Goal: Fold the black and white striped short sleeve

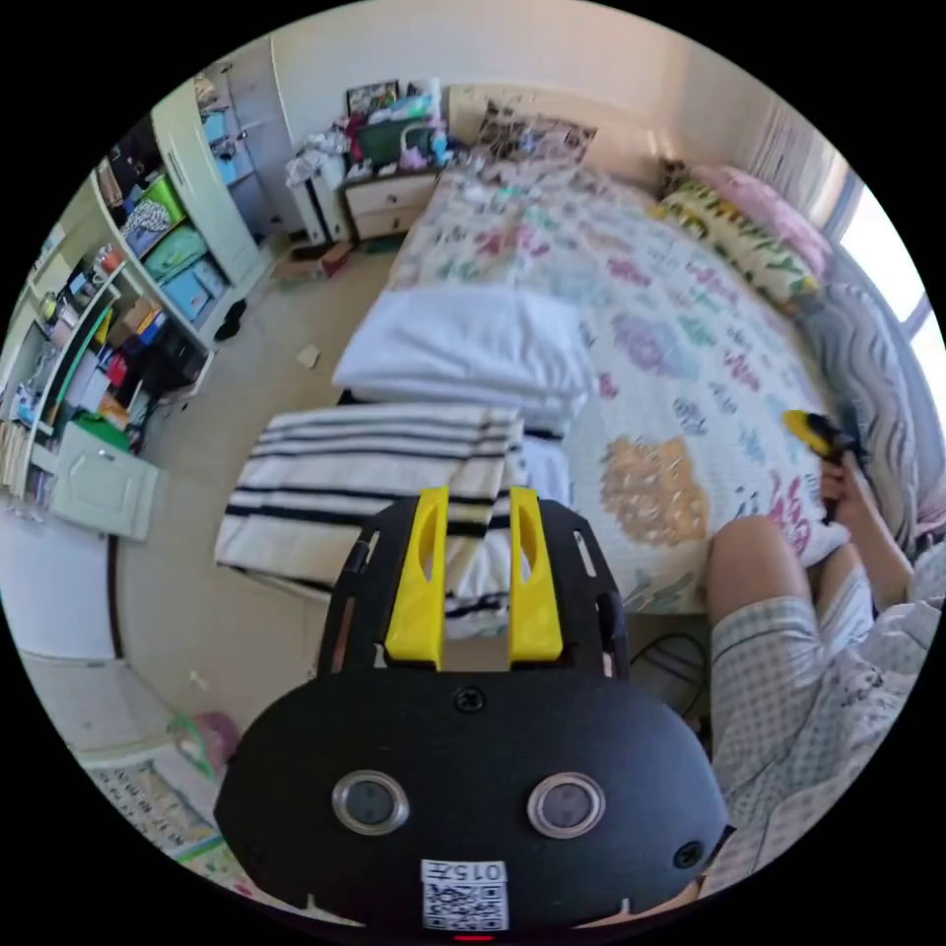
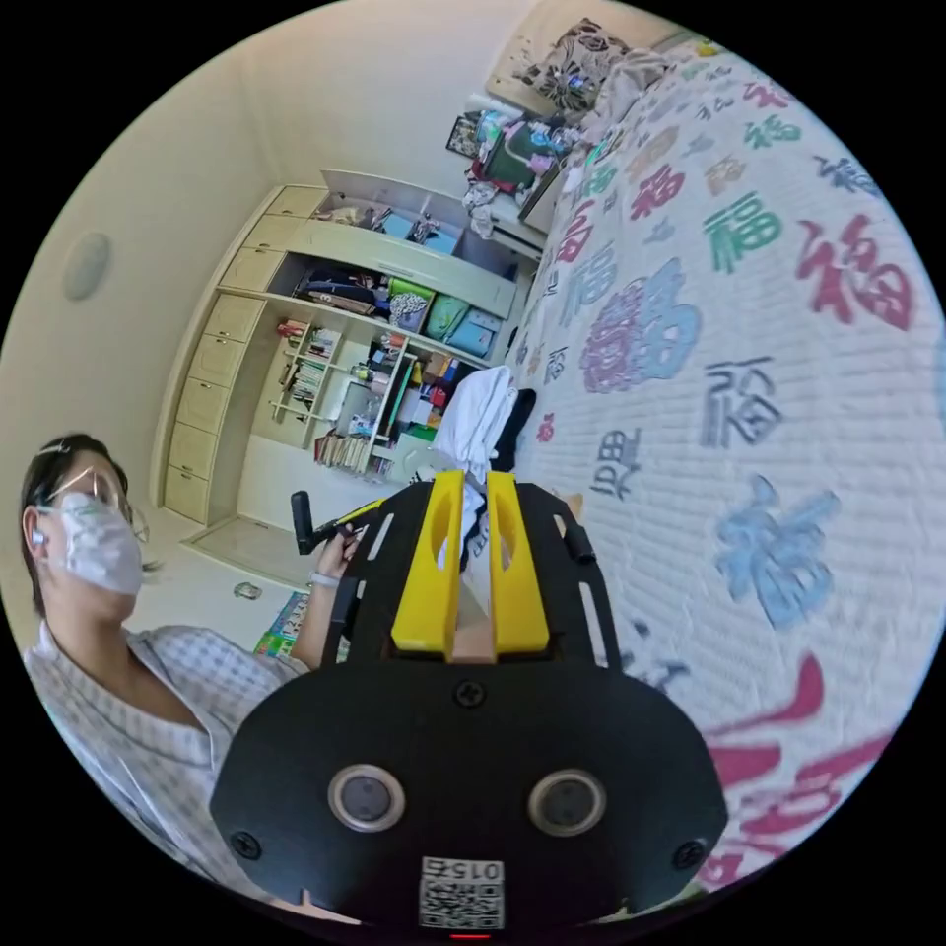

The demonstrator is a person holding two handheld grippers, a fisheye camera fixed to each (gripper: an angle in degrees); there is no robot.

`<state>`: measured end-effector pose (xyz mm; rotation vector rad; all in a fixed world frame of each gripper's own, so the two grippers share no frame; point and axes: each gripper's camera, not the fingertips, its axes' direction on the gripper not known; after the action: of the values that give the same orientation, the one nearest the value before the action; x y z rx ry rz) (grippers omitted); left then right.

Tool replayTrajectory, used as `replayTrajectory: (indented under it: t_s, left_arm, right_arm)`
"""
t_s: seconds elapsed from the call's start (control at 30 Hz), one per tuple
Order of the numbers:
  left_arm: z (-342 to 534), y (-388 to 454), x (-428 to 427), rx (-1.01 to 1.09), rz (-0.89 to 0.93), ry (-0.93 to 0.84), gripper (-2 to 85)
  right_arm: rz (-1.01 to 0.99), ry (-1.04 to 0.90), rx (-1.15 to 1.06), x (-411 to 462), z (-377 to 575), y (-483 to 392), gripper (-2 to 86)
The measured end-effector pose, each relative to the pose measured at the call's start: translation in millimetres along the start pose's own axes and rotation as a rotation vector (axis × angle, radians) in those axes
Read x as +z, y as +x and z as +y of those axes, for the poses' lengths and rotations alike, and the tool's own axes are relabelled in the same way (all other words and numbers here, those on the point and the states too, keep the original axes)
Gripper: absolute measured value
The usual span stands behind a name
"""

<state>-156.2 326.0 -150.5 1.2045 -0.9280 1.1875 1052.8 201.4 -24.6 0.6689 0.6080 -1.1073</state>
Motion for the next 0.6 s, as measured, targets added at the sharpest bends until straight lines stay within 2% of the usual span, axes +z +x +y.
replayTrajectory:
  t_s: [0.07, 0.2, 0.33, 0.4, 0.5, 0.6]
  left_arm:
    - [26, 15, 23, -0.011, -0.108, -0.176, 7.8]
    - [49, 29, 9, -0.025, -0.125, -0.15, 1.1]
    - [65, 40, -103, -0.157, -0.025, 0.138, -0.4]
    - [67, 58, -173, -0.134, 0.038, 0.29, -0.6]
    - [68, 127, -287, 0.014, 0.036, 0.445, -0.7]
    - [86, 208, -400, 0.186, 0.173, 0.683, -0.7]
  right_arm:
    - [0.066, 0.028, -0.005, -38, 46, -17, 4.8]
    - [0.122, 0.075, 0.006, -89, 111, -40, 4.0]
    - [0.155, 0.123, -0.046, -141, 174, -77, 3.9]
    - [0.169, 0.133, -0.097, -161, 200, -98, 4.1]
    - [0.201, 0.152, -0.194, -192, 243, -131, 5.0]
    - [0.23, 0.158, -0.276, -220, 285, -160, 5.9]
